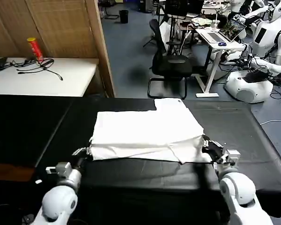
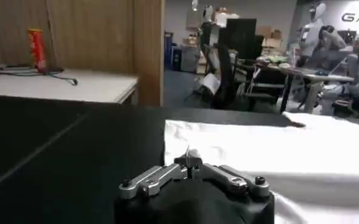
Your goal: Fold and organize the clothes.
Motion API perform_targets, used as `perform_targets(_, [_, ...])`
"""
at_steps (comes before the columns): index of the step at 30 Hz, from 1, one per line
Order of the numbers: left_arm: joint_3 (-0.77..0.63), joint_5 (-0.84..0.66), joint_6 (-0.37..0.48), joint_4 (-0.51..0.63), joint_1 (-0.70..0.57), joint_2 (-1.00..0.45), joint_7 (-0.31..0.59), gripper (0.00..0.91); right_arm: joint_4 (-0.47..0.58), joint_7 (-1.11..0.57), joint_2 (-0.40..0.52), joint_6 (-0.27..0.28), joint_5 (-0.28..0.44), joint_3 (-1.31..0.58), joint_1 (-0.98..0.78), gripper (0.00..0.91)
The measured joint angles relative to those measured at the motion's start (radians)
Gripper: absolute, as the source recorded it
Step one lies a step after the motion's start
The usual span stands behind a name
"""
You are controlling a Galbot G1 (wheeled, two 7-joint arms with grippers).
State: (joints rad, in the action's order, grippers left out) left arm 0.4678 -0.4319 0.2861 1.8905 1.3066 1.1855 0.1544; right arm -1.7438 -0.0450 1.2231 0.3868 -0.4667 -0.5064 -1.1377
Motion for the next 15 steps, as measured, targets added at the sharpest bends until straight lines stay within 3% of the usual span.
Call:
perform_targets(3, [-0.003, 0.011, -0.004, -0.027, -0.024, -0.011, -0.001, 0.010, 0.013, 0.020, -0.003, 0.002, -0.021, 0.010, 0.011, 0.000])
perform_targets(4, [-0.004, 0.013, -0.006, -0.035, -0.032, -0.015, -0.002, 0.683, 0.013, 0.028, -0.006, 0.008, -0.028, 0.010, 0.010, 0.312])
perform_targets(5, [-0.004, 0.014, -0.007, -0.046, -0.040, -0.018, -0.001, 0.878, 0.011, 0.037, -0.010, 0.018, -0.033, 0.009, 0.008, 0.878])
perform_targets(9, [-0.003, 0.020, 0.002, -0.067, -0.057, -0.028, -0.007, 0.878, -0.035, 0.052, -0.034, 0.062, -0.049, -0.005, -0.022, 0.878])
perform_targets(15, [0.009, 0.027, 0.008, -0.054, -0.039, -0.041, -0.015, 0.878, -0.182, 0.027, -0.096, 0.118, -0.071, -0.055, -0.129, 0.878])
